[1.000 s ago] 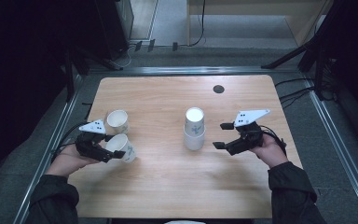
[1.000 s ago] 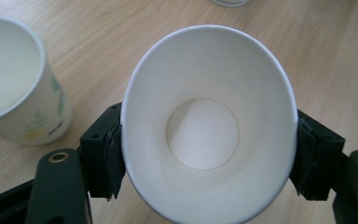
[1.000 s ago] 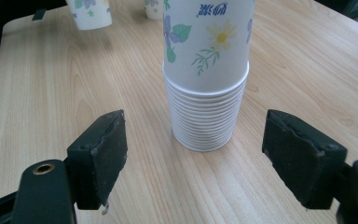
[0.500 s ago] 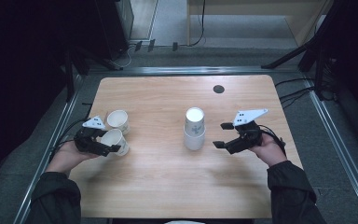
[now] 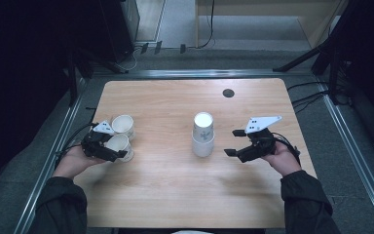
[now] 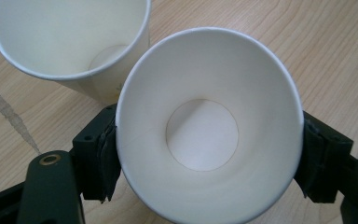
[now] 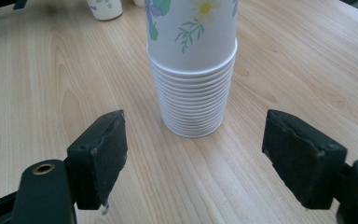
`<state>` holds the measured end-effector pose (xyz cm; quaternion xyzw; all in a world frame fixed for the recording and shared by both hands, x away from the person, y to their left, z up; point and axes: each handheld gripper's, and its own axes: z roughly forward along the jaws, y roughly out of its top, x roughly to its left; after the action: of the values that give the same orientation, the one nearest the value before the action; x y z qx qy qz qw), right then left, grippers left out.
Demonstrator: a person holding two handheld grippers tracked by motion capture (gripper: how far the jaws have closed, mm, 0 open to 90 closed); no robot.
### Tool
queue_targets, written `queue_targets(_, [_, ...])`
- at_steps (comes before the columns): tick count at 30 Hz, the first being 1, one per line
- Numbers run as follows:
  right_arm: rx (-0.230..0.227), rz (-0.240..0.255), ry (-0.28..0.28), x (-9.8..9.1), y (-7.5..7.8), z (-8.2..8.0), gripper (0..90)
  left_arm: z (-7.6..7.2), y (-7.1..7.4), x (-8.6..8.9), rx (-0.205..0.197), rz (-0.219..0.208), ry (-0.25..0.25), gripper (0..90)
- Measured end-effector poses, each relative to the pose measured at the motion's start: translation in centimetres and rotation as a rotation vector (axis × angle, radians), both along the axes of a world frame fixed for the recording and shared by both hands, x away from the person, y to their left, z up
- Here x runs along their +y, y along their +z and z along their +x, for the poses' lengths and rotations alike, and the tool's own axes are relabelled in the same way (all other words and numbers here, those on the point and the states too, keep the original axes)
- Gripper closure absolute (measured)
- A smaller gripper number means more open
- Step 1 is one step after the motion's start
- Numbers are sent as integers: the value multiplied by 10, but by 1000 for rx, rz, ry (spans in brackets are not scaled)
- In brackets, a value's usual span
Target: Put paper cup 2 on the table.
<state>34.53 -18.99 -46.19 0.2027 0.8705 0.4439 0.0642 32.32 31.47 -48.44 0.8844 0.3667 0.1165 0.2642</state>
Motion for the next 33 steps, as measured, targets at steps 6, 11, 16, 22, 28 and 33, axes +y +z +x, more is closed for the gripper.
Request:
queue_targets(6, [-1, -3, 5, 1, -1, 1, 222, -1, -1, 0, 0, -3, 2, 216])
queue_targets(11, [3, -8, 8, 2, -1, 1, 222, -1, -1, 0, 7, -9, 5, 203])
queue_targets(16, [2, -5, 3, 1, -1, 1, 222, -1, -1, 0, 18, -18, 5, 168])
queue_targets(22, [3, -6, 5, 1, -1, 1, 222, -1, -1, -2, 28, -20, 4, 143])
queue_targets(28, [-2, -4, 7, 0, 0, 1, 222, -3, 4, 1, 36, -63, 13, 128])
queue_targets(33, [1, -2, 2, 0, 0, 1, 222, -5, 10, 5, 29, -103, 23, 127])
